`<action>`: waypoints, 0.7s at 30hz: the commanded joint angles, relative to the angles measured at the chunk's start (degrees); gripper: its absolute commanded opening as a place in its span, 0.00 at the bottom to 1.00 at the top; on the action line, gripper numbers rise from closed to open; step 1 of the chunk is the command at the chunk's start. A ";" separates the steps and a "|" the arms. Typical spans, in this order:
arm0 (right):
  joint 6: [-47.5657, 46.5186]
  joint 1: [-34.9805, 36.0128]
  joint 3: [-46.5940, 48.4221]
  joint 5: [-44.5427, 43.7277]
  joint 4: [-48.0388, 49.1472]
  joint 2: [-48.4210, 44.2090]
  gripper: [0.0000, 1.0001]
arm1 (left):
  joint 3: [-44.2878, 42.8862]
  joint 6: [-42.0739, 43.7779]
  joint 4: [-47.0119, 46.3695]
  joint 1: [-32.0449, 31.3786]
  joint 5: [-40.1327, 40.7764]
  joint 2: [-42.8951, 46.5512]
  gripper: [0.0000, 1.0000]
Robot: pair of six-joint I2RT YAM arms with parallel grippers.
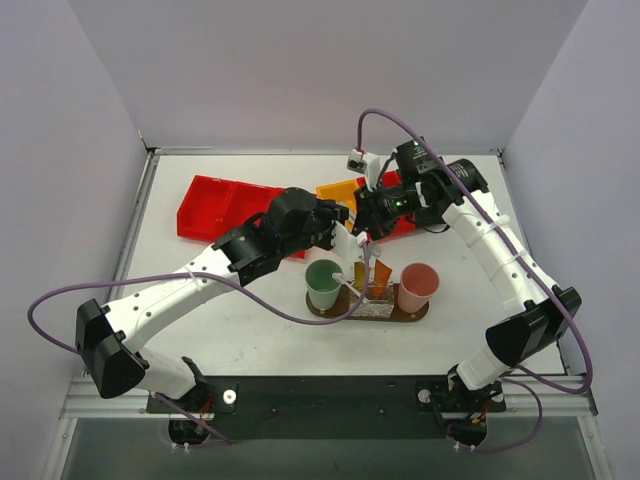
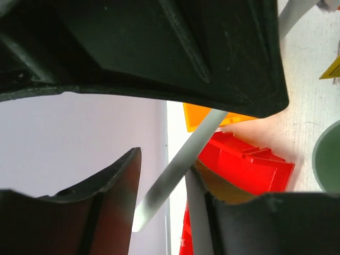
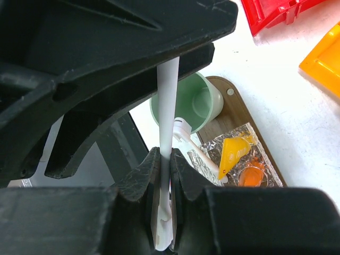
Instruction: Prepare toiletry sets of a toothbrush and toothpaste on the tray
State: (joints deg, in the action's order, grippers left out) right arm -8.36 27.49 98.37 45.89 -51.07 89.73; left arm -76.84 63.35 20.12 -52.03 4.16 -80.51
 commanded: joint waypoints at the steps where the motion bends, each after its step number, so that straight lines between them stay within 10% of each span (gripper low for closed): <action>1: -0.17 0.38 -0.81 2.19 -0.96 -2.02 0.00 | -0.07 0.89 -4.56 -0.70 2.78 0.71 0.39; 10: 0.10 0.38 -0.11 2.98 -1.05 -1.05 0.00 | 2.65 4.84 -6.93 -3.16 8.22 0.27 0.00; 21: 1.59 -0.15 5.86 -0.71 -1.14 -0.35 0.38 | 3.36 6.43 -6.14 -4.66 9.37 0.18 0.00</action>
State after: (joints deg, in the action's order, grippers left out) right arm -7.42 27.46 98.85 45.63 -51.09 89.45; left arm -73.54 68.58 17.12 -55.90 12.32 -80.62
